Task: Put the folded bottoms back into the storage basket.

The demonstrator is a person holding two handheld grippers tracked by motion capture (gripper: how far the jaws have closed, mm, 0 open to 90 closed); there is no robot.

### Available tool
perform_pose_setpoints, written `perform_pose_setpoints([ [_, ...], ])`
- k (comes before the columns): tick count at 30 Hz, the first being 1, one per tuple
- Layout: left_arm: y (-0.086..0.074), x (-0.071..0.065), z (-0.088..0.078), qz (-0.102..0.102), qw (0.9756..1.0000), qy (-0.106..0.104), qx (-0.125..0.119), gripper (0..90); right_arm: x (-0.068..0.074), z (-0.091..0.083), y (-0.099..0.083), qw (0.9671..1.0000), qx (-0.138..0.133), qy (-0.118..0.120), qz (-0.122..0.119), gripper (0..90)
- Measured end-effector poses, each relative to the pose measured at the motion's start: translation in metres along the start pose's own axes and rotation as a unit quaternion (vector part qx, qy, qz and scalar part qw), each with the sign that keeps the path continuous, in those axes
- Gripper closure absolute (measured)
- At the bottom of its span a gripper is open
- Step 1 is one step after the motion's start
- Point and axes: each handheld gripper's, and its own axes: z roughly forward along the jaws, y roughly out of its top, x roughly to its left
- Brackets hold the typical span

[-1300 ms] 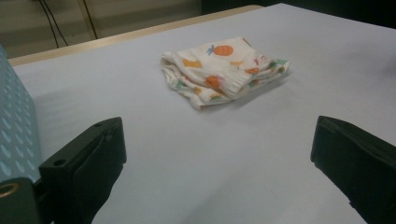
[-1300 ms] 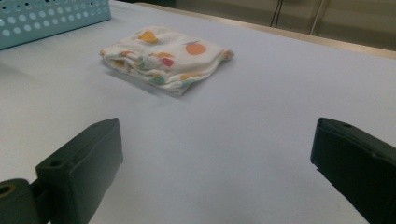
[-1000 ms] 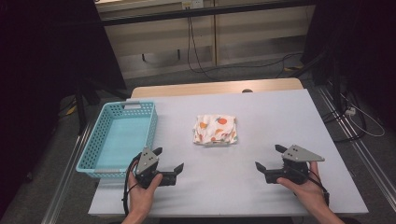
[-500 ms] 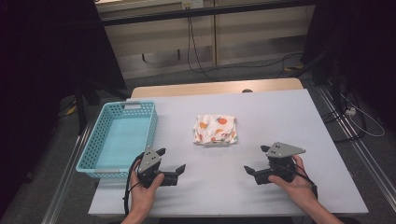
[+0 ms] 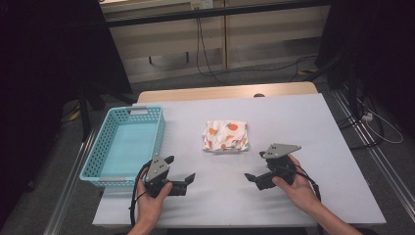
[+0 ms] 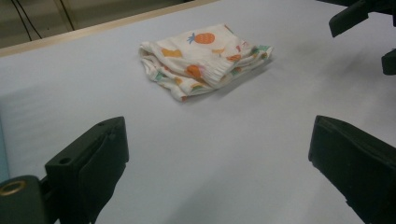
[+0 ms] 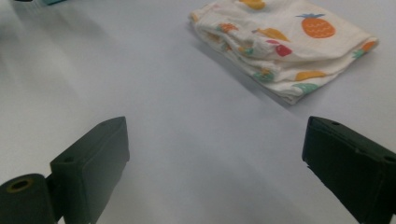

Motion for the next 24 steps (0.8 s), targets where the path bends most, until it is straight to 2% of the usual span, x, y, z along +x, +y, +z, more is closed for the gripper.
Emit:
perform_pose_setpoints([
  [3,0.000,0.000,0.000,0.000,1.0000,0.000,0.002,5.1,0.000,0.006,0.004,0.9998,-0.003,0.011,-0.015,7.6],
  [5,0.000,0.000,0.000,0.000,1.0000,-0.002,0.001,5.1,-0.001,0.010,0.009,0.9996,-0.007,0.023,-0.016,8.8],
  [10,0.000,0.000,0.000,0.000,1.0000,0.001,0.001,5.1,-0.002,0.016,0.015,0.9994,-0.004,0.030,-0.015,11.5],
  [13,0.000,0.000,0.001,-0.002,1.0000,0.000,-0.001,4.9,-0.003,0.021,0.019,0.9987,0.005,0.048,-0.015,11.5],
  [21,0.000,-0.001,0.000,0.000,1.0000,-0.004,0.000,4.9,-0.005,0.031,0.034,0.9987,0.004,0.040,-0.033,15.5],
  [24,0.000,0.000,-0.001,0.004,1.0000,-0.003,0.000,4.8,-0.008,0.034,0.041,0.9982,-0.002,0.046,-0.039,19.6],
])
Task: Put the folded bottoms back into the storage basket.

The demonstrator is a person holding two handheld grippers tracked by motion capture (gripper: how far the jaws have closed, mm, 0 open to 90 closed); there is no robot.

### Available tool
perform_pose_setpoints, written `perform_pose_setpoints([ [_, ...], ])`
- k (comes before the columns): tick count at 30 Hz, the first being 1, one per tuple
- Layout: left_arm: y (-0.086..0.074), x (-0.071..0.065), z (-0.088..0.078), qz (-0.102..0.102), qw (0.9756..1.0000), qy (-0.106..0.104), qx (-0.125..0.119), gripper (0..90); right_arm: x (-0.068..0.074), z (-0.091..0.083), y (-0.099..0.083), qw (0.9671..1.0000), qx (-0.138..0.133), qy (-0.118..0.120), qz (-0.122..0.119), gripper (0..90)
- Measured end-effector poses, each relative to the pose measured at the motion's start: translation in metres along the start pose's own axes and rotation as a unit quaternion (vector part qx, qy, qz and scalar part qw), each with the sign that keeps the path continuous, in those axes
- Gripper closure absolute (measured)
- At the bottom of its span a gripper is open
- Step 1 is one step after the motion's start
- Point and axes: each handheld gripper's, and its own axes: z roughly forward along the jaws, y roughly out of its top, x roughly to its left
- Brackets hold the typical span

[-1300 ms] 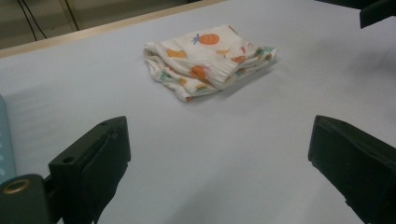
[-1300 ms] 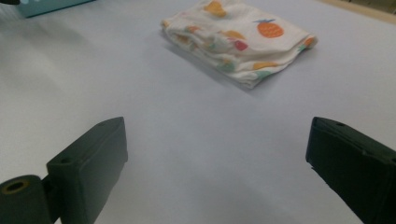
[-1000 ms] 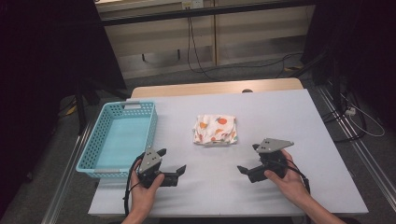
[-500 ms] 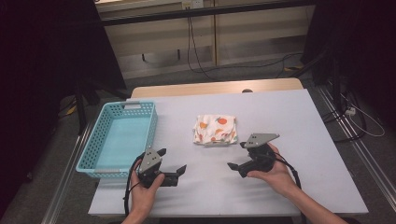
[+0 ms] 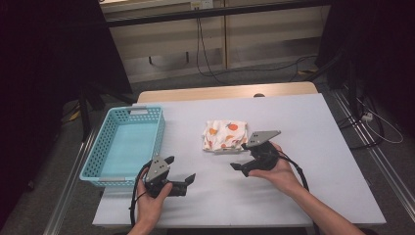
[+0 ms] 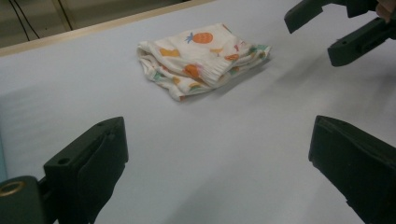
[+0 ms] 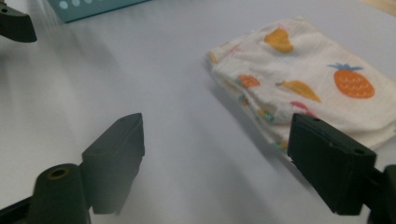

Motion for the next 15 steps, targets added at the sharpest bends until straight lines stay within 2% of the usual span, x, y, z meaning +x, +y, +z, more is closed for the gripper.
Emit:
perform_pose_setpoints([
  [1,0.000,0.000,0.001,-0.006,1.0000,-0.001,0.000,4.8,-0.004,0.006,0.004,1.0000,0.007,0.002,-0.002,18.6],
  [9,0.000,0.000,0.000,-0.004,1.0000,-0.001,0.001,4.8,-0.011,0.028,0.011,0.9992,0.036,0.007,-0.013,20.3],
  [15,0.000,-0.001,0.001,-0.006,1.0000,-0.002,0.003,4.8,-0.014,0.036,0.021,0.9990,0.036,-0.004,-0.027,24.0],
])
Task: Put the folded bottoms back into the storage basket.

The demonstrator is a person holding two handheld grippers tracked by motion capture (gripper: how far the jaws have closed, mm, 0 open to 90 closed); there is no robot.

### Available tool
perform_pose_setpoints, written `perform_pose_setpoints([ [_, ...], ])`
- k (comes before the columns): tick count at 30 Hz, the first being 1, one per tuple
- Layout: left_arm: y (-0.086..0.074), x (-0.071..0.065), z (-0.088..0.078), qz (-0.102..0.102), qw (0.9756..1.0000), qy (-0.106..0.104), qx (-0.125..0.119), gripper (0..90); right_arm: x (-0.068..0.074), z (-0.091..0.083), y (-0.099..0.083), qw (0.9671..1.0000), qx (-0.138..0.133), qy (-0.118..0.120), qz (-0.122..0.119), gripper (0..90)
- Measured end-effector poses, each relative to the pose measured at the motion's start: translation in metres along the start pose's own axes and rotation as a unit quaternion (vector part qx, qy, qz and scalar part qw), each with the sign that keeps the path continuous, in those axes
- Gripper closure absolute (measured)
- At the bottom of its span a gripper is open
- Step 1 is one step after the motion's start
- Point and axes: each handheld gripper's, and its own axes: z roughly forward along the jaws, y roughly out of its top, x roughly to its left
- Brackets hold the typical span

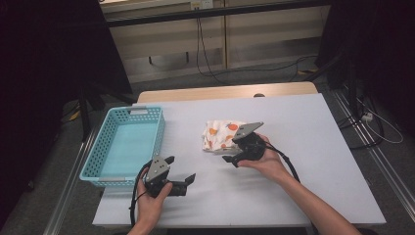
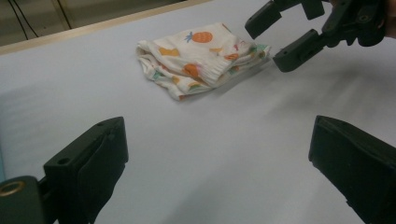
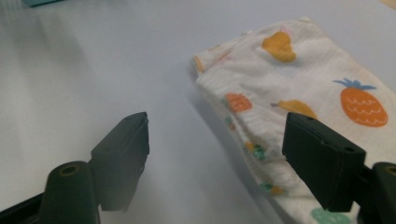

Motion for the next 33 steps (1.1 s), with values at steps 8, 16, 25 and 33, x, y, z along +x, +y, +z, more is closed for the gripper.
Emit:
perform_pose_setpoints([
  [8,0.000,0.001,0.001,0.001,1.0000,-0.002,0.002,4.8,-0.007,0.014,0.010,0.9995,0.015,-0.007,-0.026,35.7],
  [16,-0.001,0.000,0.002,0.002,0.9999,-0.006,0.009,4.8,-0.013,0.027,0.012,0.9984,0.040,-0.006,-0.040,46.1],
  [25,-0.001,-0.001,0.004,0.003,0.9998,-0.012,0.015,4.8,-0.018,0.037,0.006,0.9965,0.071,-0.007,-0.043,52.6],
  [33,-0.002,-0.002,0.013,0.001,0.9992,-0.027,0.030,5.1,-0.023,0.040,0.005,0.9961,0.077,0.009,-0.042,58.2],
])
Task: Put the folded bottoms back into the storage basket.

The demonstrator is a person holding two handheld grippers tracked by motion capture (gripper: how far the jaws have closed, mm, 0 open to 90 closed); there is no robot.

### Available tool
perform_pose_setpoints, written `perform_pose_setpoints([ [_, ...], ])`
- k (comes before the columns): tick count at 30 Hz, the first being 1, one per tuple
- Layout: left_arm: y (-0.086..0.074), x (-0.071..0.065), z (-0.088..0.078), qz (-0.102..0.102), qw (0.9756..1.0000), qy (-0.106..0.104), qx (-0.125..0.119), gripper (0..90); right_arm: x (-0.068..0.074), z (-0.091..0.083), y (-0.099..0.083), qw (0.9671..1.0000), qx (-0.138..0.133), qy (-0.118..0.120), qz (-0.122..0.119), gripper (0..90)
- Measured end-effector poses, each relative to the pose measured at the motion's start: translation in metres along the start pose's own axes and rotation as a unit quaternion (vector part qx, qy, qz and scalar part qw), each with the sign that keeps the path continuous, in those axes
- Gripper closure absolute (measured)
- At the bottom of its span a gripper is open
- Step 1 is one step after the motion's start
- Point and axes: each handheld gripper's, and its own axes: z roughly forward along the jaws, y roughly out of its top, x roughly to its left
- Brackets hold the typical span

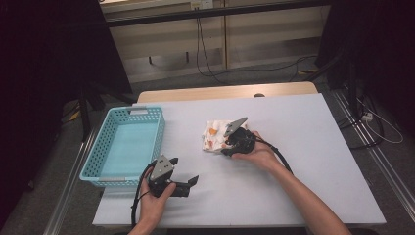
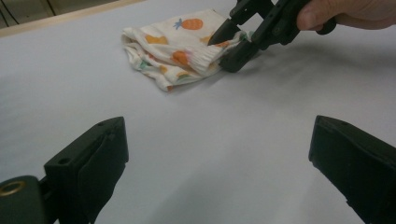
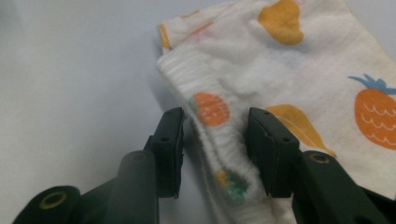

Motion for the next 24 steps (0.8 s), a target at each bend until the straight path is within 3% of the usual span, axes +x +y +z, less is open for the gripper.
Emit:
perform_pose_setpoints([
  [2,-0.001,-0.001,0.004,0.004,0.9999,0.008,0.009,6.1,0.000,0.000,0.000,1.0000,0.000,-0.004,0.000,63.2],
  [5,0.002,-0.003,0.008,0.006,0.9999,-0.004,0.008,6.1,0.000,0.000,0.000,1.0000,0.002,-0.008,-0.005,68.6],
  [7,0.004,-0.005,0.013,0.012,0.9999,-0.001,0.008,6.4,0.000,0.000,0.000,0.9999,0.000,-0.010,-0.011,71.7],
  [14,0.015,-0.012,0.025,0.037,0.9993,-0.005,0.003,7.5,-0.002,0.000,-0.002,0.9995,-0.008,-0.007,-0.028,72.2],
  [18,0.024,-0.009,0.029,0.018,0.9997,-0.018,-0.003,7.5,-0.002,0.001,-0.003,0.9993,-0.013,-0.002,-0.034,74.6],
  [19,0.027,-0.006,0.029,0.006,0.9997,-0.022,-0.006,7.5,0.000,0.001,-0.004,0.9988,-0.017,-0.007,-0.045,76.3],
  [21,0.031,0.001,0.033,-0.016,0.9994,-0.028,-0.007,7.5,0.001,0.000,-0.003,0.9989,-0.014,-0.012,-0.043,79.6],
  [22,0.032,0.003,0.035,-0.019,0.9994,-0.027,-0.013,7.3,0.001,0.001,-0.001,0.9990,-0.010,-0.015,-0.041,80.9],
  [24,0.036,0.006,0.039,0.003,0.9999,-0.011,-0.004,7.3,0.001,0.000,-0.001,0.9990,-0.011,-0.017,-0.040,81.3],
])
